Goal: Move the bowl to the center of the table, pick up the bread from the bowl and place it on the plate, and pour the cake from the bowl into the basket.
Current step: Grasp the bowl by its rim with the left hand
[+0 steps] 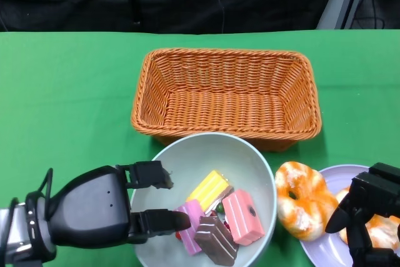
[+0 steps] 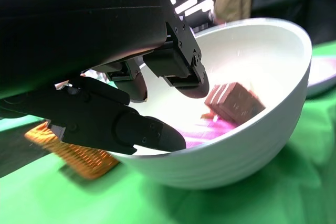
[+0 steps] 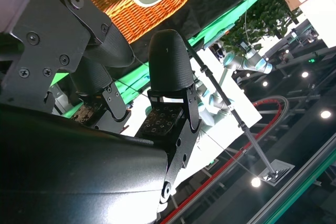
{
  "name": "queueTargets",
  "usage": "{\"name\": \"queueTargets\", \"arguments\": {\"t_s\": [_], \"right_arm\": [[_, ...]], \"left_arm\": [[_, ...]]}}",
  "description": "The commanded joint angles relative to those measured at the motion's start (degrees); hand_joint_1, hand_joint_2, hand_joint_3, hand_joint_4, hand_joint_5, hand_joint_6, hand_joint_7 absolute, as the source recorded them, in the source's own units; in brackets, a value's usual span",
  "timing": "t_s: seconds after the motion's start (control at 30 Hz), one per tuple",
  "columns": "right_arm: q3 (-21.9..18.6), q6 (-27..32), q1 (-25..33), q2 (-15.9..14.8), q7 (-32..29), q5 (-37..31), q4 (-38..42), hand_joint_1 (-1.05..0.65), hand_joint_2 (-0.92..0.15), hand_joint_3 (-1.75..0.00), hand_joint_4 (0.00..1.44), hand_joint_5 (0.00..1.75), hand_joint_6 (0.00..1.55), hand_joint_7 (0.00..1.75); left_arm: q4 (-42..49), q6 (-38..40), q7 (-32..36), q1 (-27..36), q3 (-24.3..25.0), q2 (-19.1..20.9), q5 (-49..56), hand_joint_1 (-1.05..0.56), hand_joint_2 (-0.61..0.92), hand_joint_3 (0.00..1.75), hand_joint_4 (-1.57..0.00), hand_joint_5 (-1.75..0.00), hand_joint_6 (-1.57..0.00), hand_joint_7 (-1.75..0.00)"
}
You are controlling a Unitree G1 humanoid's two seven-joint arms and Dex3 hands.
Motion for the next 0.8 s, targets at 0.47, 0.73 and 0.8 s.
{"name": "queueTargets", "arguments": {"t_s": [0.47,0.73,0.8], "right_arm": [[-0.39,0.43,0.41,0.29,0.74,0.86,-0.92,0.03,-0.06,-1.75,0.99,1.66,0.91,1.46],[-0.47,0.38,0.41,0.43,0.88,0.85,-0.92,0.03,-0.06,-1.75,0.99,1.66,0.91,1.46],[-0.51,0.23,0.26,0.26,0.90,0.86,-0.73,0.03,-0.06,-1.75,0.99,1.66,0.91,1.46]], "left_arm": [[-0.71,-0.51,-4.49,-1.02,-1.23,0.73,-1.30,-0.48,0.92,0.01,-0.28,-0.83,-0.66,-0.03],[-0.58,-0.32,-4.24,-1.24,-1.70,0.82,-1.48,-0.48,0.92,0.00,-0.26,-0.87,-0.66,-0.03],[-0.67,-0.29,-1.57,-0.82,-0.90,0.67,-2.20,-0.47,0.92,0.00,-0.26,-0.88,-0.67,-0.03]]}}
